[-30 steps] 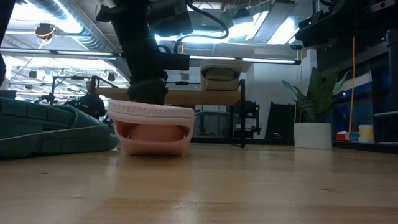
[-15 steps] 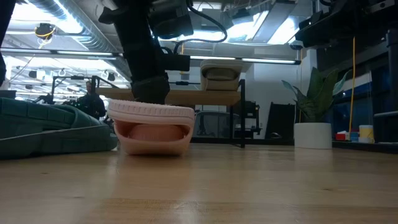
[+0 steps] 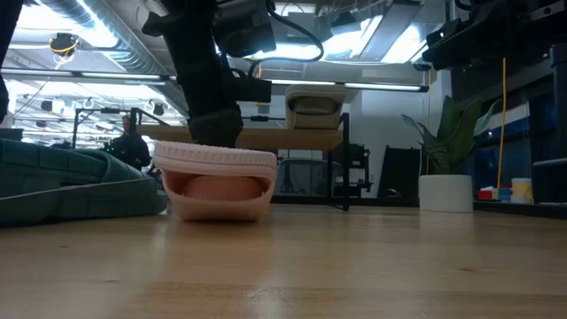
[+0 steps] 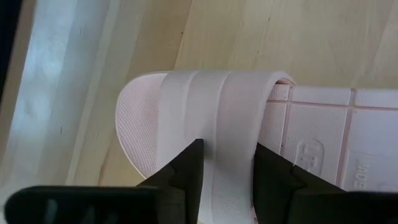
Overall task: Pick and place slippers onto the shelf
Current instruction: Put the pair of pink slippers on the shelf
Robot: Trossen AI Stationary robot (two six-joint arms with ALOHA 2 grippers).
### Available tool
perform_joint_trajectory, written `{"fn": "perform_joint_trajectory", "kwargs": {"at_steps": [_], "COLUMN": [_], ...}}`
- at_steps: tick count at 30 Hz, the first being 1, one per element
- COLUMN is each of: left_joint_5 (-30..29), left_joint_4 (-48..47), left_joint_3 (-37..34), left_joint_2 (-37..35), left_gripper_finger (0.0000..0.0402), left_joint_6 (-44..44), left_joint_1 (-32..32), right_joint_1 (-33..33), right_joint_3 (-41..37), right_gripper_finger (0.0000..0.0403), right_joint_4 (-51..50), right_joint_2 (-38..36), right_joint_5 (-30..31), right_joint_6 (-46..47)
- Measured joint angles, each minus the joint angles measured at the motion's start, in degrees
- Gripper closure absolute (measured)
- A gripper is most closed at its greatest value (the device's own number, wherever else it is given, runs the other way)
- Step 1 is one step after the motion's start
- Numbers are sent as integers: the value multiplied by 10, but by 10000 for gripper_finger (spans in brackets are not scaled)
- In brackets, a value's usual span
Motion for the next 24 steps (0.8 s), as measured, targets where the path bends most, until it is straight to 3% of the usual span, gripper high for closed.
{"fn": "perform_joint_trajectory", "kwargs": {"at_steps": [24], "left_joint_5": [6], "left_joint_4": [-1], "left_joint_3": [0], "left_joint_2": [0], "left_gripper_finger": [394], "left_joint_6": [7], "left_joint_1": [0], "right_joint_1": [0], "right_joint_3": [0], "right_gripper_finger": [311], "right_joint_4": [0], "right_joint_2": [0], "right_joint_5": [0], "right_joint_6": [0]}}
